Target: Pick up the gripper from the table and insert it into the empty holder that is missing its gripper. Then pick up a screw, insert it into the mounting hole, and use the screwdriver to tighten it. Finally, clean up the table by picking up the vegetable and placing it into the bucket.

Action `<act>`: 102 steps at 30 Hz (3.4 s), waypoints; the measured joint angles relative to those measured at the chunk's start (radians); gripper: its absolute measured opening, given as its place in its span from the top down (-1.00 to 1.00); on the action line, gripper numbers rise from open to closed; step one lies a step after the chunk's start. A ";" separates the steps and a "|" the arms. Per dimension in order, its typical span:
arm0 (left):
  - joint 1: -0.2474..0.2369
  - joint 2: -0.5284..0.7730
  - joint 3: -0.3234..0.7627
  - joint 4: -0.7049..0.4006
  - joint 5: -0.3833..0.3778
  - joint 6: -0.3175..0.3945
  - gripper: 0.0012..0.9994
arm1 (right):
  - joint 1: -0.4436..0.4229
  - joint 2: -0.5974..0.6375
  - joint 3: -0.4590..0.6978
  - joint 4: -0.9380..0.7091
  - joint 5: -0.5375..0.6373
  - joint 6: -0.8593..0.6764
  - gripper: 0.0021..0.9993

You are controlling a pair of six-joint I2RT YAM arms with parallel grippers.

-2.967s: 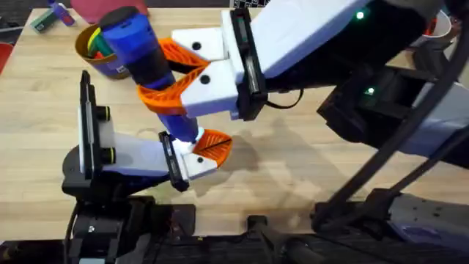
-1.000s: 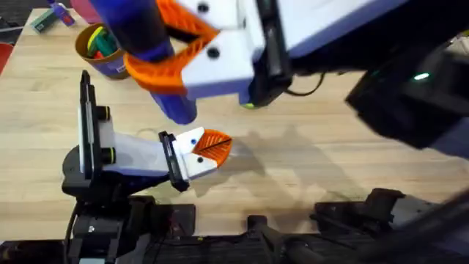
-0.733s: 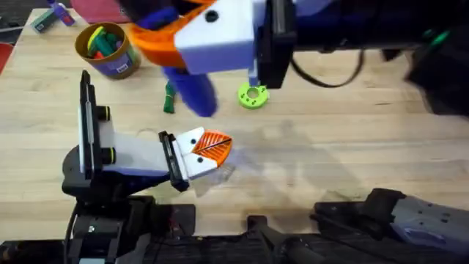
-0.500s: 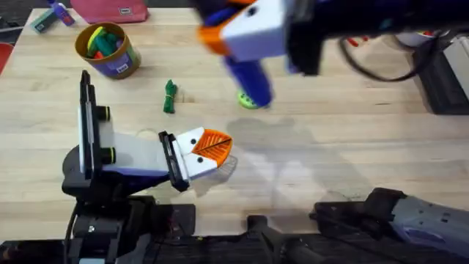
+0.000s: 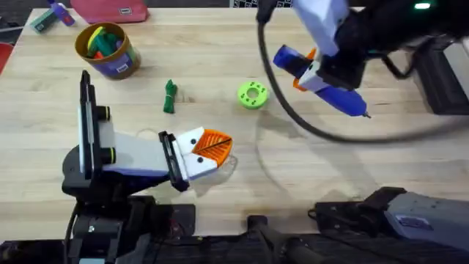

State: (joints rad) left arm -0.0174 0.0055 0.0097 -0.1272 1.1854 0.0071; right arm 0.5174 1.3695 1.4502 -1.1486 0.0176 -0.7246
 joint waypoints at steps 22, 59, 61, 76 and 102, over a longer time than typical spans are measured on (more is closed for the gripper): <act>0.000 0.000 0.000 0.000 0.000 0.000 0.96 | -0.207 0.532 0.000 0.124 0.058 -0.096 0.95; 0.000 0.000 0.041 -0.019 -0.143 -0.099 -0.97 | -0.223 -0.125 0.003 0.145 -0.008 0.470 -0.99; 0.002 0.006 0.101 -0.091 -0.194 -0.088 -0.97 | -0.223 -0.185 0.003 0.127 -0.008 0.510 -0.99; 0.005 0.606 0.853 -0.733 -0.682 0.136 -0.97 | -0.224 -0.576 -0.260 0.161 -0.100 0.710 -0.99; 0.036 1.592 1.392 -1.078 -1.153 0.112 -0.97 | -0.224 -0.643 -0.527 0.197 -0.114 0.778 -0.99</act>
State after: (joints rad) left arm 0.0185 1.5973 1.4017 -1.2052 0.0322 0.1188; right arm 0.2935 0.7261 0.9234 -0.9516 -0.0959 0.0532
